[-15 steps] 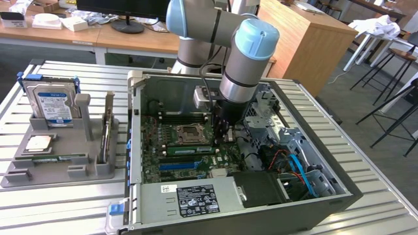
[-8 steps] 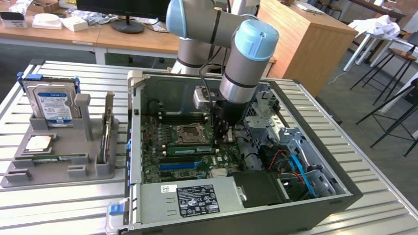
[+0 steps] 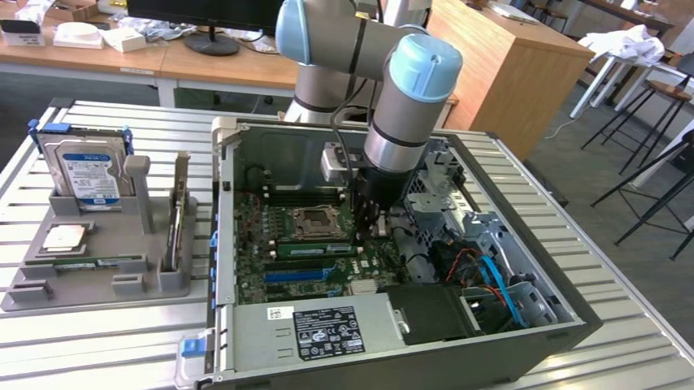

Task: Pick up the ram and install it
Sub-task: 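Press down the ram until it locks into place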

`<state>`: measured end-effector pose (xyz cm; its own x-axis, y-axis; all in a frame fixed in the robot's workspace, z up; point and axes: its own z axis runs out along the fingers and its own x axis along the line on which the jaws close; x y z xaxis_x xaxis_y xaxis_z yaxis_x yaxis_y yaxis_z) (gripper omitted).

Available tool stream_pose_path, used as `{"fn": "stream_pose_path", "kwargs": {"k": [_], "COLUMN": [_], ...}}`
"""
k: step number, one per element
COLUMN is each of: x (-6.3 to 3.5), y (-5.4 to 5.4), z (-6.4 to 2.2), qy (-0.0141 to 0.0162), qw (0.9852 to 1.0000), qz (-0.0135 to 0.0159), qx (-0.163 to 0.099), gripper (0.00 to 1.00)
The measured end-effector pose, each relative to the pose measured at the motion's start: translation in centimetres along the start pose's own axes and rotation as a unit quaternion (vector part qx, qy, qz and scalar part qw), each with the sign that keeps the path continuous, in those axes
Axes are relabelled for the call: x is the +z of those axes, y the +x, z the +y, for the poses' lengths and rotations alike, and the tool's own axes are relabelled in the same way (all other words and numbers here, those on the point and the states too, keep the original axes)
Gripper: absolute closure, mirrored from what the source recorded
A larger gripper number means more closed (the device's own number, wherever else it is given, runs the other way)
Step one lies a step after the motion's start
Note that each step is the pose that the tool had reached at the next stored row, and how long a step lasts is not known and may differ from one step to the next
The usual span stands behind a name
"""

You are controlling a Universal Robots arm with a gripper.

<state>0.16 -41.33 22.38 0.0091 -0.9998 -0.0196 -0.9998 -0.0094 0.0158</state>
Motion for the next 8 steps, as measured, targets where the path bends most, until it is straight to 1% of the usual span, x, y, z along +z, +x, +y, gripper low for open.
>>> {"fn": "stream_pose_path", "kwargs": {"k": [8], "x": [0.08], "y": [0.00], "z": [0.00], "qy": [0.0000], "qw": [1.0000], "qz": [-0.0001], "qx": [0.000], "gripper": [0.90]}}
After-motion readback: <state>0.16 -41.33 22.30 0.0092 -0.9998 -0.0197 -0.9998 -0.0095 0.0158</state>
